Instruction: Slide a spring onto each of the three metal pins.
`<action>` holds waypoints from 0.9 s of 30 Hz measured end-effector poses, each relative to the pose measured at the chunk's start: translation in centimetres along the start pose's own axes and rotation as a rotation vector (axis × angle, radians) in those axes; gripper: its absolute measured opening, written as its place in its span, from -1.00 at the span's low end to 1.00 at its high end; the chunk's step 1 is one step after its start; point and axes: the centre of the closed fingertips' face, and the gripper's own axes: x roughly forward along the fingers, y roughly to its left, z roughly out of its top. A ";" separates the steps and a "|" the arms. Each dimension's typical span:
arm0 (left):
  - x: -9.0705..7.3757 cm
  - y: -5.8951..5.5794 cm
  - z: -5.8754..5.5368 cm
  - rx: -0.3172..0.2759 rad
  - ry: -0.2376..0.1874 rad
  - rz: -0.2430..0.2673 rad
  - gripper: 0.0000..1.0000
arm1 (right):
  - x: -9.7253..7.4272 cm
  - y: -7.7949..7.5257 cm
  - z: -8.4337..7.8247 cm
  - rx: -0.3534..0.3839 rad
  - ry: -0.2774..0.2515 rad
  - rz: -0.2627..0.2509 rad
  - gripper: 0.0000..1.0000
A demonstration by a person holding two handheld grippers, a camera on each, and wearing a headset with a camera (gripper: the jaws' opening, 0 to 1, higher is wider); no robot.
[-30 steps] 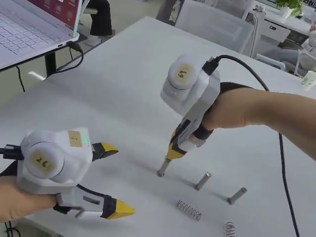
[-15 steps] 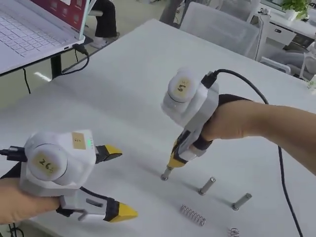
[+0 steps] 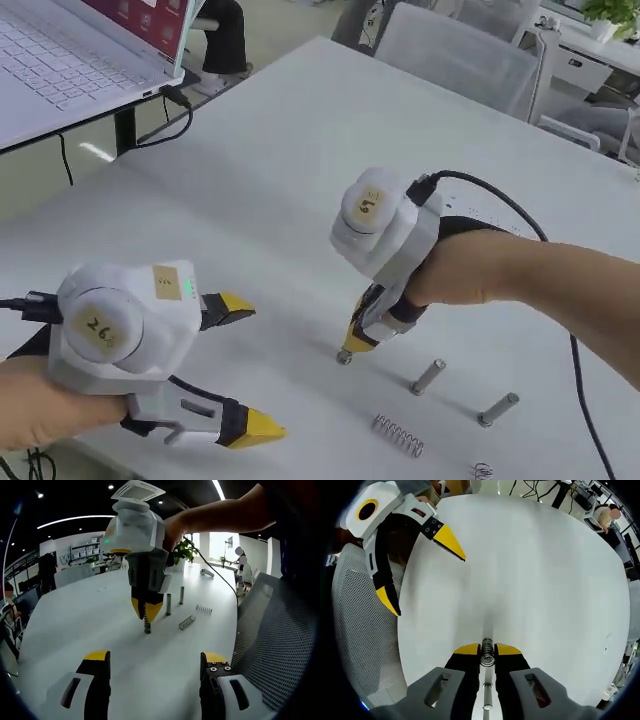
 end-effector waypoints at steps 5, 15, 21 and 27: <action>0.1 0.1 0.1 0.002 -0.001 0.001 0.38 | 0.4 -0.2 -0.1 0.004 -0.003 -0.006 -0.83; 0.2 -0.1 0.1 0.003 0.003 -0.008 0.37 | 0.8 -0.1 -0.2 0.004 -0.014 -0.013 -0.82; 0.2 -0.2 0.0 -0.005 0.000 -0.012 0.36 | 0.9 0.0 -0.3 0.024 -0.022 -0.008 -0.76; 0.3 -0.4 -0.1 -0.006 0.002 -0.014 0.36 | 0.3 -0.3 -0.2 0.059 -0.062 -0.013 -0.68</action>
